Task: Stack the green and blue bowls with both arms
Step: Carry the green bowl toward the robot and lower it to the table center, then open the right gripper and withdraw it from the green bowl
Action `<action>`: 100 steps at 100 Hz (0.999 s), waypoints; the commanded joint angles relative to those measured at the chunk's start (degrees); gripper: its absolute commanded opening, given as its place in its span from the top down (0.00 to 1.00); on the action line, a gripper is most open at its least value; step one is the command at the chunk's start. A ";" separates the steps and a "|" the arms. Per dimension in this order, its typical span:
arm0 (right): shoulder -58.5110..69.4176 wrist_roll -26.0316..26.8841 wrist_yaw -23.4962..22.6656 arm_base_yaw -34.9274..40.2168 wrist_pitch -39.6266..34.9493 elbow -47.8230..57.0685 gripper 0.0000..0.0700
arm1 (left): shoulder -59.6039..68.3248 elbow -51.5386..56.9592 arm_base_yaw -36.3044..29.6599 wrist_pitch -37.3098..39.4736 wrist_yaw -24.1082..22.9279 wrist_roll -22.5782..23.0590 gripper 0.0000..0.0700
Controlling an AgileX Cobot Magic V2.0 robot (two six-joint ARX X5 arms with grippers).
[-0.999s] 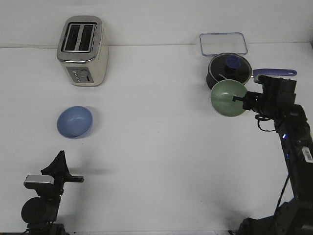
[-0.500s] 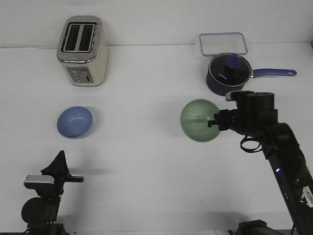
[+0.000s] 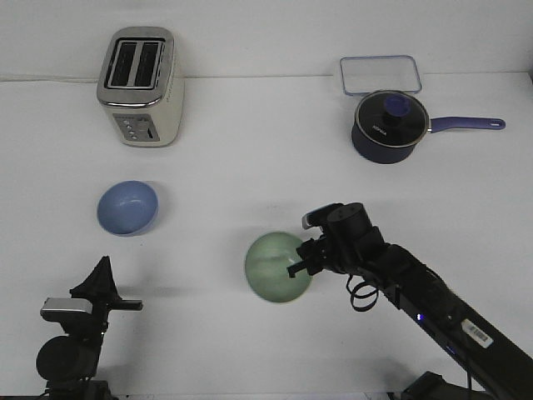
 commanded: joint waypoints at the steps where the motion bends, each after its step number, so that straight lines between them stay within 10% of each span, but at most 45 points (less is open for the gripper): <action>1: 2.40 1.68 0.94 1.46 1.20 -0.28 1.00 | -0.07 -1.07 -0.04 0.55 -0.04 -0.13 0.98; 54: 12.72 0.48 2.32 3.91 4.81 -0.39 1.00 | -0.07 -1.07 -0.04 0.55 -0.04 -0.11 0.98; 69: 12.72 0.39 2.21 3.87 4.70 -0.39 0.65 | -0.07 -1.07 -0.04 0.55 -0.02 -0.13 0.98; 100: 8.35 -1.46 1.90 2.80 5.66 -0.11 0.53 | -0.07 -0.85 -0.04 0.66 -0.02 -2.67 0.98</action>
